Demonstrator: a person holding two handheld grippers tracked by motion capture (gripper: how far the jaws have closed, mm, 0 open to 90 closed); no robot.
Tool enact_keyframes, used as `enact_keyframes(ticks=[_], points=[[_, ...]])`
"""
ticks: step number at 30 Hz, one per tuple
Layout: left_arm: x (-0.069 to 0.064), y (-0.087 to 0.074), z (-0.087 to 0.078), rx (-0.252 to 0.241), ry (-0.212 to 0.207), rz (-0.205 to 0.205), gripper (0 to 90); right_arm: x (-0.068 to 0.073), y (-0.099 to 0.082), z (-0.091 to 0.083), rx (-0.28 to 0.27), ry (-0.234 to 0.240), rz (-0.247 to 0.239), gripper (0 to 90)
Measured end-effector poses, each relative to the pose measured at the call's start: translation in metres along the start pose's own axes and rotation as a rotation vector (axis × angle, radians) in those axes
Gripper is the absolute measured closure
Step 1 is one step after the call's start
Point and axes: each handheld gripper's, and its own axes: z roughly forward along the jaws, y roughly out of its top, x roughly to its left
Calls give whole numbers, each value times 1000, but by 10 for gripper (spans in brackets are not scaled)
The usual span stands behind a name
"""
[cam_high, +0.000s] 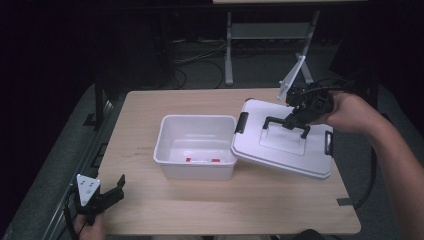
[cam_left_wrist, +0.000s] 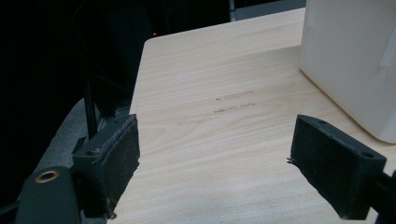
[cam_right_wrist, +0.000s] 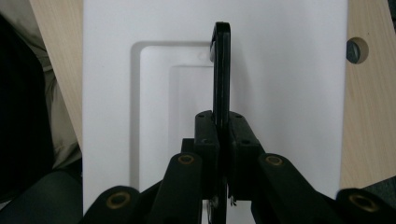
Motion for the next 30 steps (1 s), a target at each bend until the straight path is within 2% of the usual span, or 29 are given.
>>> enact_keyframes(ticks=[6,21,30], points=[[0,0,0,2,0,6,150,2,18,-1,4,0,-35,842],[0,0,0,5,0,6,150,5,49,-1,-3,4,-98,842],[1,0,0,4,0,7,150,10,70,1,4,6,-121,842]])
